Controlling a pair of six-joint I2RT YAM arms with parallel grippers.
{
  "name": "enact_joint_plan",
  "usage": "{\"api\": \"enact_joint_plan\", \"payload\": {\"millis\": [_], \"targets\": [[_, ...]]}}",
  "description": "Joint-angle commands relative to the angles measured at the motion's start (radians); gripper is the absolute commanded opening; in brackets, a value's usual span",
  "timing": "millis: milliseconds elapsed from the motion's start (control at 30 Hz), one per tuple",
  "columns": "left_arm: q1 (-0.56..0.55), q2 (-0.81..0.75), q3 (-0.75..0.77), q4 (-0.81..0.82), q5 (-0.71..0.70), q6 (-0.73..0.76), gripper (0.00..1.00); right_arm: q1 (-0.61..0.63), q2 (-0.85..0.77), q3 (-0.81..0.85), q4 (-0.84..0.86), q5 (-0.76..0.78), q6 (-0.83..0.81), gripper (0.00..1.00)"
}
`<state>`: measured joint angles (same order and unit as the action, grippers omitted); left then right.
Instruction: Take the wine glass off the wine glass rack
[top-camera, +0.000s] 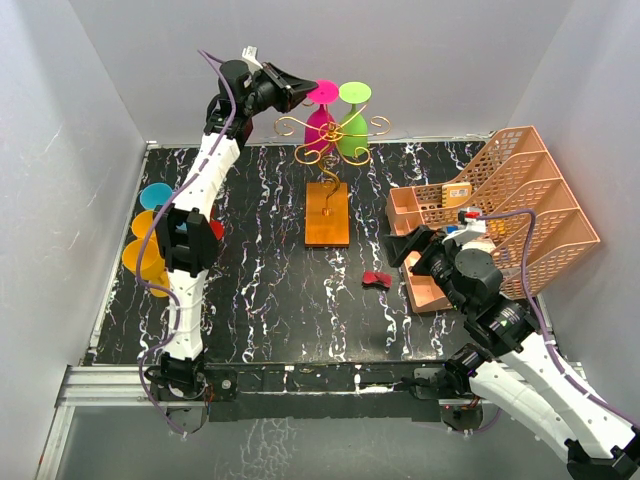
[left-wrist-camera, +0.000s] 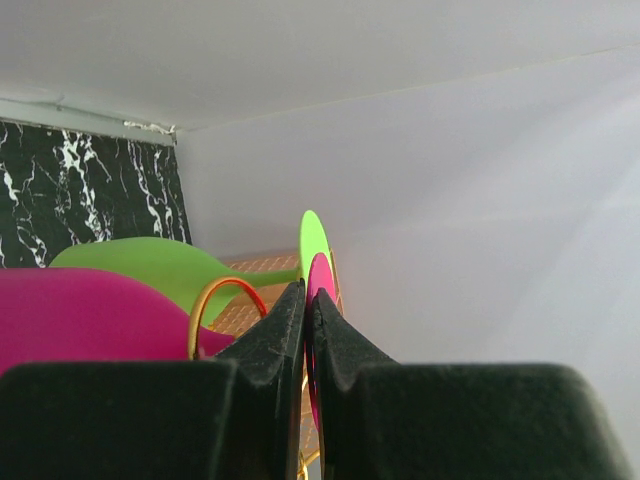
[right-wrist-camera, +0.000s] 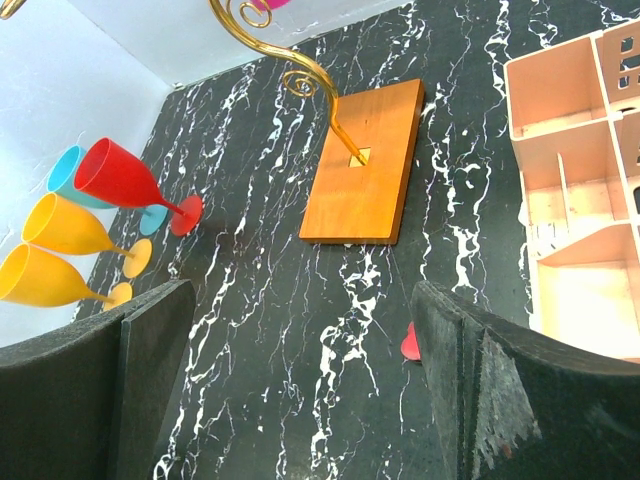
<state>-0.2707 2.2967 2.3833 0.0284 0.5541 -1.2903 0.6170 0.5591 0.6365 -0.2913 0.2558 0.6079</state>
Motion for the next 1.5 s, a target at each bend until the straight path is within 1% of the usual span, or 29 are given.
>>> {"api": "enact_joint_plan", "payload": {"millis": [0,167,400,633,767,933,1033,1067,1100,1233,1333,1400,1467], "targets": [[-0.001,-0.145,-0.044,0.043,0.054,0.01,0.0,0.0,0.005,0.048,0.046,-0.009,0.008,0.99],[0.002,-0.18,-0.065,0.019,0.071,0.032,0.0,0.0,-0.001,0.046,0.044,-0.018,0.013,0.99],[0.034,-0.266,-0.174,0.032,0.086,0.044,0.0,0.0,-0.003,0.037,0.045,-0.027,0.022,0.99],[0.106,-0.349,-0.263,-0.016,0.128,0.088,0.0,0.001,0.003,0.039,0.05,-0.04,0.032,0.99],[0.18,-0.379,-0.257,-0.073,0.149,0.14,0.0,0.0,0.013,0.048,0.056,-0.053,0.035,0.99],[0.277,-0.431,-0.222,-0.207,0.135,0.258,0.0,0.001,0.022,0.049,0.064,-0.077,0.057,0.99],[0.286,-0.484,-0.185,-0.381,0.054,0.441,0.0,0.001,0.028,0.041,0.073,-0.09,0.071,0.99],[0.287,-0.518,-0.201,-0.414,0.011,0.484,0.0,0.0,0.032,0.038,0.081,-0.096,0.074,0.99],[0.287,-0.564,-0.242,-0.418,-0.017,0.507,0.0,0.0,0.036,0.038,0.086,-0.101,0.081,0.99],[0.285,-0.832,-0.569,-0.37,-0.066,0.574,0.0,0.0,0.071,0.052,0.11,-0.155,0.122,0.99],[0.281,-1.048,-0.86,-0.22,-0.015,0.536,0.0,0.001,0.102,0.037,0.166,-0.231,0.144,0.99],[0.273,-1.133,-0.966,-0.194,0.034,0.511,0.0,0.001,0.126,0.026,0.203,-0.273,0.162,0.99],[0.267,-1.187,-1.01,-0.215,0.082,0.513,0.0,0.0,0.152,0.024,0.232,-0.325,0.181,0.99]]}}
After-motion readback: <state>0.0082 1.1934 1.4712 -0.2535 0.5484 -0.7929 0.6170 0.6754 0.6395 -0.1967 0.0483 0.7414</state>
